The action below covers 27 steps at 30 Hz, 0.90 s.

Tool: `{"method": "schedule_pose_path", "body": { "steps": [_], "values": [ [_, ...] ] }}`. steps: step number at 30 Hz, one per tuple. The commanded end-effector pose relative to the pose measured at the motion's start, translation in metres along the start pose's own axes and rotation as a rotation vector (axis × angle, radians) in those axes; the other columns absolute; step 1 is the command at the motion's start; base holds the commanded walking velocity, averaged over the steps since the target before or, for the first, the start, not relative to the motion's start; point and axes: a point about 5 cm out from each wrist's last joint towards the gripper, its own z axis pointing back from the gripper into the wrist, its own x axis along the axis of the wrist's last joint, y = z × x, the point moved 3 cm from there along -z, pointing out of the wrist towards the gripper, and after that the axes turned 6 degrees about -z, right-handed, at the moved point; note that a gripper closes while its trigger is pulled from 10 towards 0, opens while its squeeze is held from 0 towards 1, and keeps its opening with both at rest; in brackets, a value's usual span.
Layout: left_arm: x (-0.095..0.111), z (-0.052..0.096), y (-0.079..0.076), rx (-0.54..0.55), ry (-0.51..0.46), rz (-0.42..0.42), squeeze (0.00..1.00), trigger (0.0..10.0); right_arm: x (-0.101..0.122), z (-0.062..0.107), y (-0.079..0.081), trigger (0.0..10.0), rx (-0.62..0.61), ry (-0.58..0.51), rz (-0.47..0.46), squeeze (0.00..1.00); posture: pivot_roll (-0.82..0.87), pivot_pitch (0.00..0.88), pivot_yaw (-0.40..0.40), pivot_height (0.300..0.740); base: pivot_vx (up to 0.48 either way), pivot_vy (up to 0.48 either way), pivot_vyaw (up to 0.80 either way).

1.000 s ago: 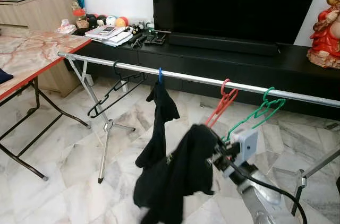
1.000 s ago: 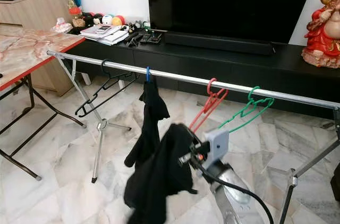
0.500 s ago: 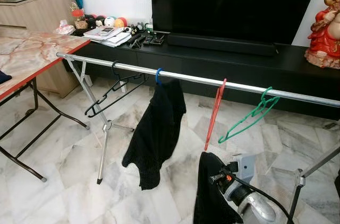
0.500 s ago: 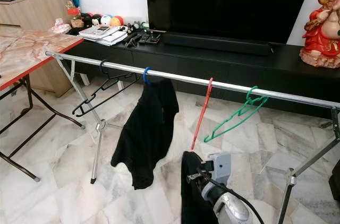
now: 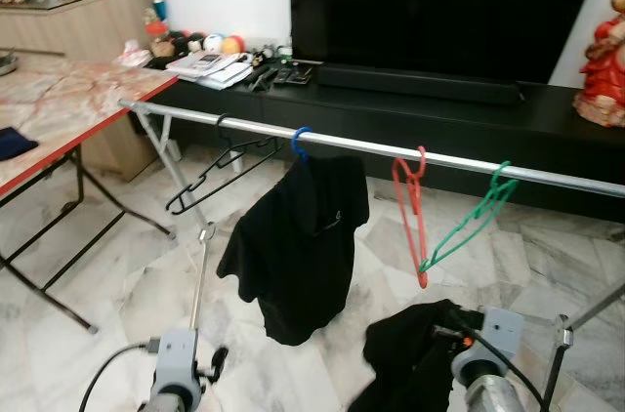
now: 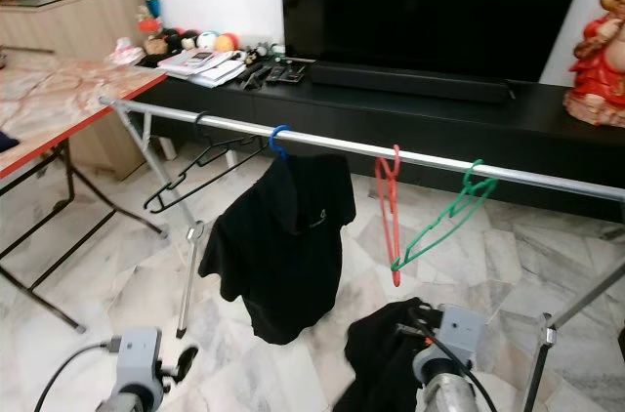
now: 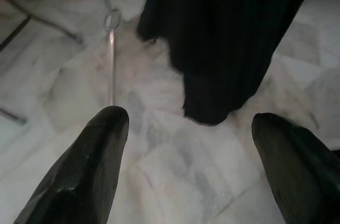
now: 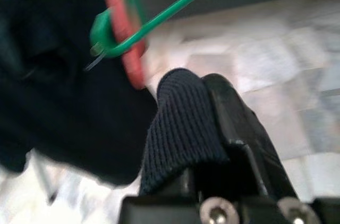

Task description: Hang hanger

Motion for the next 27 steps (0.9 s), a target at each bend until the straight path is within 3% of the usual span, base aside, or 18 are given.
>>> {"method": "schedule_pose_path", "body": {
  "steps": [1,5,10,15,21,27],
  "values": [
    [-0.01,0.008,-0.005,-0.019,0.012,0.002,0.0,10.0,0.014,0.001,-0.001,10.0,-0.006,-0.078,0.013,0.0,0.03,0.0,0.052,0.74,0.0,0.0,0.0],
    [-0.002,0.012,-0.012,-0.036,-0.048,0.015,0.0,10.0,0.012,0.016,-0.005,10.0,0.002,-0.1,0.055,0.0,0.03,0.0,0.058,0.74,0.0,0.0,0.0],
    [0.003,0.016,-0.006,-0.028,-0.076,0.035,0.0,10.0,0.003,0.029,-0.007,10.0,-0.001,-0.096,0.079,0.0,0.02,0.0,0.041,0.74,0.0,0.0,0.0],
    [0.014,0.014,-0.009,0.001,-0.114,0.065,0.0,10.0,0.015,0.022,-0.006,10.0,0.01,-0.124,0.099,0.0,0.05,0.0,0.02,0.74,0.0,0.0,0.0],
    [0.035,0.012,-0.018,-0.035,-0.192,-0.006,0.0,10.0,0.036,0.016,-0.003,10.0,0.006,-0.183,0.1,0.0,0.04,0.0,-0.007,0.74,0.0,0.0,0.0],
    [0.048,0.015,-0.017,-0.023,-0.229,0.005,0.0,10.0,0.052,0.013,0.007,10.0,0.087,-0.22,0.156,0.0,0.02,0.0,-0.03,0.74,0.0,0.0,0.0]
  ]
}}
